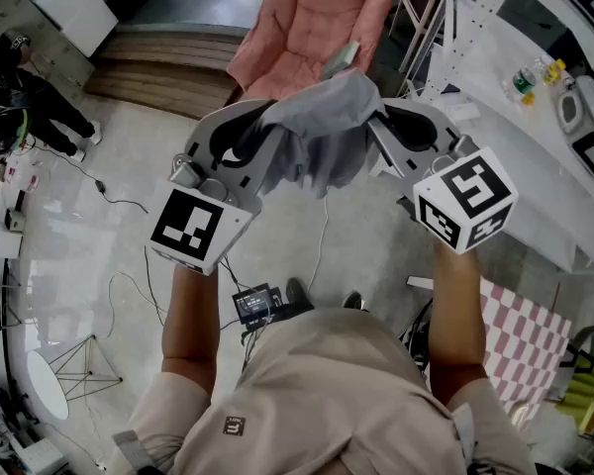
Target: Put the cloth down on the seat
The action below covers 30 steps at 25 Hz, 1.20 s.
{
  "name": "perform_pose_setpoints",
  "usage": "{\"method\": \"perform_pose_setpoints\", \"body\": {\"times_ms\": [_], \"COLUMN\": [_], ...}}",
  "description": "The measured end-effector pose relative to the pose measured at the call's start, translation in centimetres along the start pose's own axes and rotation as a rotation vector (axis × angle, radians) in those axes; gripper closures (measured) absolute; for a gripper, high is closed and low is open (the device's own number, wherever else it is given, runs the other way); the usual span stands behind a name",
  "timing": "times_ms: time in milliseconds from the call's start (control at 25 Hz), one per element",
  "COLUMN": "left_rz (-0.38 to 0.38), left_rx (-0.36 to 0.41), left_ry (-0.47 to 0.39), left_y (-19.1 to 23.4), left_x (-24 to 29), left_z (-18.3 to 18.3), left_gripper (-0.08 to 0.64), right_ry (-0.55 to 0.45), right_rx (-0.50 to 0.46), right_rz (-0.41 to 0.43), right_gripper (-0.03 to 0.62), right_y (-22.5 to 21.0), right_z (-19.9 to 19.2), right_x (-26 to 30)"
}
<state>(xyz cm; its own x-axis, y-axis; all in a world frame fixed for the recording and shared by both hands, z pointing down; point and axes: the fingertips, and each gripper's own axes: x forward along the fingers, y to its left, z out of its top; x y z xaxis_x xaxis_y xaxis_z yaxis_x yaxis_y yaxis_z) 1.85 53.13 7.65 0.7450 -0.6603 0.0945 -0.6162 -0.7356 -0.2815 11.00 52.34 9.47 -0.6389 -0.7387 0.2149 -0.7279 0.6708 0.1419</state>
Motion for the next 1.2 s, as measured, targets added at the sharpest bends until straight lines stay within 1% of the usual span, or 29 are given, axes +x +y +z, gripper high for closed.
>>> {"method": "perform_pose_setpoints", "body": {"times_ms": [320, 640, 840, 960, 1040, 1120, 1200], "left_rz": [-0.006, -0.009, -0.010, -0.007, -0.002, 0.002, 0.007], "left_rx": [-0.002, -0.003, -0.012, -0.017, -0.018, -0.020, -0.021], "left_ry": [-0.006, -0.026, -0.039, -0.044, -0.043, -0.037, -0.023], "left_y": [1.2, 4.0, 5.5, 5.2, 4.2, 3.3, 2.9], "left_x": [-1.6, -4.4, -5.2, -4.9, -4.7, -4.4, -3.6], "left_z": [-1.1, -2.0, -2.7, -2.7, -1.9, -1.1, -1.3], "left_gripper": [0.517, 0.517, 0.517, 0.517, 0.517, 0.517, 0.517], "right_ry": [0.008, 0.018, 0.024, 0.015, -0.002, -0.014, -0.023], "right_rx": [-0.004, -0.012, -0.008, 0.013, 0.034, 0.051, 0.068], "right_rz": [0.000, 0.003, 0.004, 0.013, 0.023, 0.033, 0.044], "right_gripper": [0.586, 0.584, 0.584, 0.584, 0.583, 0.583, 0.583], "right_y": [1.7, 4.5, 5.5, 5.1, 4.6, 4.0, 3.2], "right_z": [0.1, 0.9, 1.2, 1.2, 1.6, 1.9, 1.4], "right_x": [1.6, 4.4, 5.9, 5.7, 4.5, 3.3, 3.0]}}
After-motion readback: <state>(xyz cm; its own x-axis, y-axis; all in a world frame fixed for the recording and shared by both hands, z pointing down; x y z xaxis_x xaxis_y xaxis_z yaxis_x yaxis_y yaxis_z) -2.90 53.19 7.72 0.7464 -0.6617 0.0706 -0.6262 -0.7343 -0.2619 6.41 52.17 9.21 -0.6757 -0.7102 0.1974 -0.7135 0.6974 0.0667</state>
